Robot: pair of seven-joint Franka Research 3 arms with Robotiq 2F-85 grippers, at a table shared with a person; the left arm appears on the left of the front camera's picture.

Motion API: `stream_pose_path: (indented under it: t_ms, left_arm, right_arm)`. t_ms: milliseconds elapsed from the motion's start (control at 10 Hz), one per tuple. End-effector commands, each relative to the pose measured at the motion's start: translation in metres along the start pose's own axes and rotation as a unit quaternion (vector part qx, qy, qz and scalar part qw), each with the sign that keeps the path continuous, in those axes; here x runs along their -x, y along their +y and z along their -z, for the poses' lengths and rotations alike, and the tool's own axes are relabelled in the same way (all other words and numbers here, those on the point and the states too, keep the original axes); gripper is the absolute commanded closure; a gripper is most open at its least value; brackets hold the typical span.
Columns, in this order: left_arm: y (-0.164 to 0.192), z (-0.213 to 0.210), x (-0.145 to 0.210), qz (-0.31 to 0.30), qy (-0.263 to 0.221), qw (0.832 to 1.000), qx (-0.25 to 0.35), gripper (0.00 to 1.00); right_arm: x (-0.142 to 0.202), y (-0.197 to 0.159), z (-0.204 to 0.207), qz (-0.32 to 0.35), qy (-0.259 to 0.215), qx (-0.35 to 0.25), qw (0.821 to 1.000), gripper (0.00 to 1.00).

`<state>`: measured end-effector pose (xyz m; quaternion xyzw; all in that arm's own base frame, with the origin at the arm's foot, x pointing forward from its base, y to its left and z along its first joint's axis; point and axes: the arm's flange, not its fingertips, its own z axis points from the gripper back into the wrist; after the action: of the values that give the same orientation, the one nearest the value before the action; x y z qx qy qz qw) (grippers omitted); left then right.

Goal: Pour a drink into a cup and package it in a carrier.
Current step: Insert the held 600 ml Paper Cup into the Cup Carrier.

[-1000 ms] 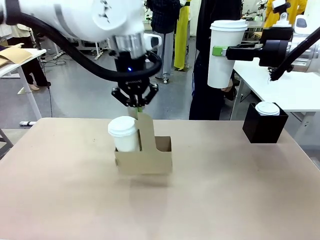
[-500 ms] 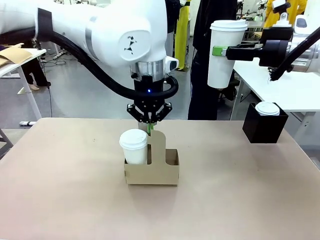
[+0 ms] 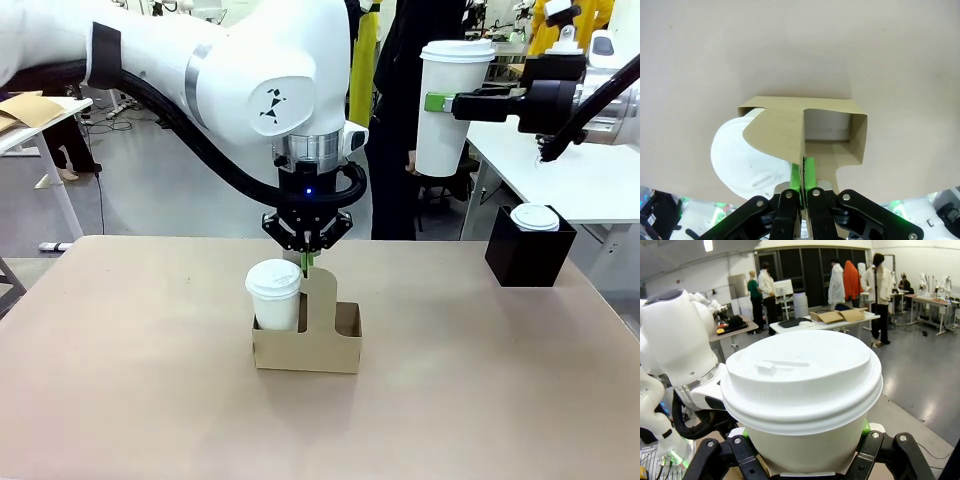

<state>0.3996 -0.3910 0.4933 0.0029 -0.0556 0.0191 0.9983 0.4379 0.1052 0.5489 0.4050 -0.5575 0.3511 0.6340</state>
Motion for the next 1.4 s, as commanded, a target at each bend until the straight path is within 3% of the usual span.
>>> stream_pose_path:
  t_ms: [0,100,200,300,400,500,700,800,900,1100,1300]
  left_arm:
    - [0.003,0.001,-0.001,-0.002,0.005,1.0,0.003,1.0]
    - [0.003,0.001,-0.001,-0.002,0.005,1.0,0.003,1.0]
    - [0.0,0.0,-0.001,0.0,0.0,1.0,0.0,0.83]
    - [0.018,-0.009,-0.002,0.018,-0.012,1.0,0.019,0.38]
    - [0.028,-0.02,-0.001,0.023,-0.018,0.999,0.026,0.23]
    - [0.036,-0.032,0.002,0.044,-0.013,0.998,0.038,0.0]
    - [0.058,-0.067,0.011,0.088,-0.034,0.994,0.051,0.0]
    - [0.074,-0.081,0.013,0.117,-0.035,0.991,0.055,0.05]
    - [0.095,-0.091,0.018,0.156,-0.035,0.986,0.057,0.0]
    - [0.144,-0.094,0.021,0.281,-0.043,0.958,0.043,0.0]
    - [0.194,-0.08,0.03,0.328,-0.091,0.94,0.029,0.0]
  right_arm:
    - [-0.006,-0.001,0.003,0.0,-0.007,-0.001,1.0,0.2]
    - [-0.006,-0.001,0.003,0.0,-0.007,-0.001,1.0,0.2]
    - [-0.006,-0.001,0.003,0.0,-0.007,-0.001,1.0,0.2]
    - [-0.006,-0.001,0.003,0.0,-0.007,-0.001,1.0,0.2]
    - [-0.006,-0.001,0.003,0.0,-0.007,-0.001,1.0,0.2]
    - [0.0,0.0,0.0,0.0,0.0,0.0,1.0,0.2]
    - [0.01,-0.038,0.005,0.02,0.003,-0.067,0.998,0.2]
    - [0.021,-0.049,0.011,0.017,0.004,-0.095,0.995,0.2]
    - [0.034,-0.056,0.018,0.008,0.004,-0.122,0.993,0.2]
    - [0.069,-0.065,0.04,-0.006,0.012,-0.17,0.985,0.2]
    - [0.106,-0.051,0.062,-0.019,0.011,-0.209,0.978,0.2]
